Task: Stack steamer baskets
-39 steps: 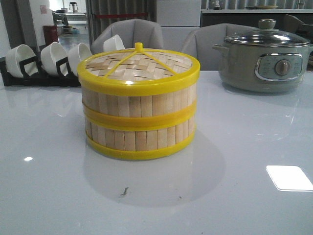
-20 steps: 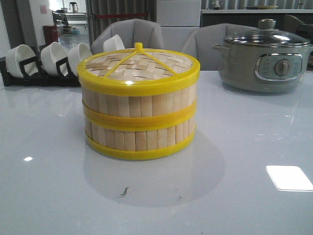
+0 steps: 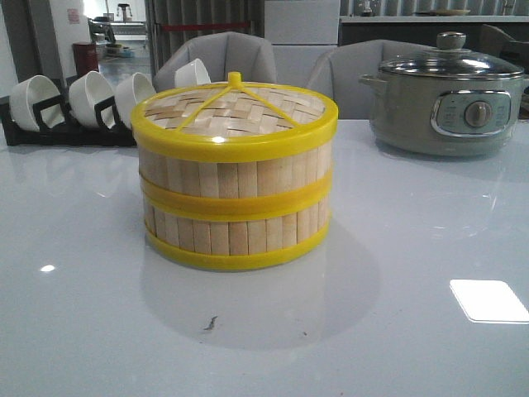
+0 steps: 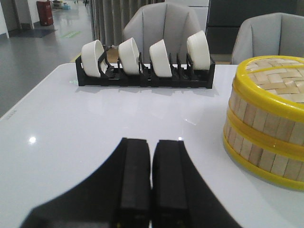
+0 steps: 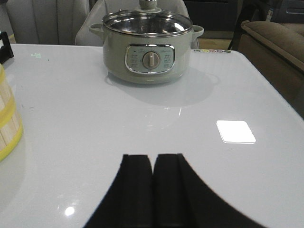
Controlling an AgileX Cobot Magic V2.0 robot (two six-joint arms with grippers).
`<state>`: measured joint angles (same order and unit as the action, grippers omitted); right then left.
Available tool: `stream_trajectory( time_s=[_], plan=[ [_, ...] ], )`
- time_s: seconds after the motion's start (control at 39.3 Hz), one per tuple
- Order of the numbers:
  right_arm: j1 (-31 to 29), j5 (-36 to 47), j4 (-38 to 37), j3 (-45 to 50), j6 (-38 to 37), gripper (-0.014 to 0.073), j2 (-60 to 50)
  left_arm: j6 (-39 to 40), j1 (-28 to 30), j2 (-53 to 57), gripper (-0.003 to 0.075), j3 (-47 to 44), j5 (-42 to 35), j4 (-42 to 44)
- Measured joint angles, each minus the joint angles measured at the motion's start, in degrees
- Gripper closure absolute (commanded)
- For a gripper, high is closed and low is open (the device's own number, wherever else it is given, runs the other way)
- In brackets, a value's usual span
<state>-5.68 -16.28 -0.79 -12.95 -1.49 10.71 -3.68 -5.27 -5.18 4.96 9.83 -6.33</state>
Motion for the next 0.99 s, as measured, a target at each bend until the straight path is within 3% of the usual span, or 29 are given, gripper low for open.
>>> stream_trajectory(
  time_s=[0.23, 0.99],
  plan=[
    [0.0, -0.1, 0.0, 0.0, 0.0, 0.0553, 0.0, 0.0, 0.0, 5.4, 0.0623, -5.2, -1.0, -0.5],
    [0.0, -0.1, 0.0, 0.0, 0.0, 0.0553, 0.0, 0.0, 0.0, 5.4, 0.0623, -5.3, -1.8, -1.0]
  ],
)
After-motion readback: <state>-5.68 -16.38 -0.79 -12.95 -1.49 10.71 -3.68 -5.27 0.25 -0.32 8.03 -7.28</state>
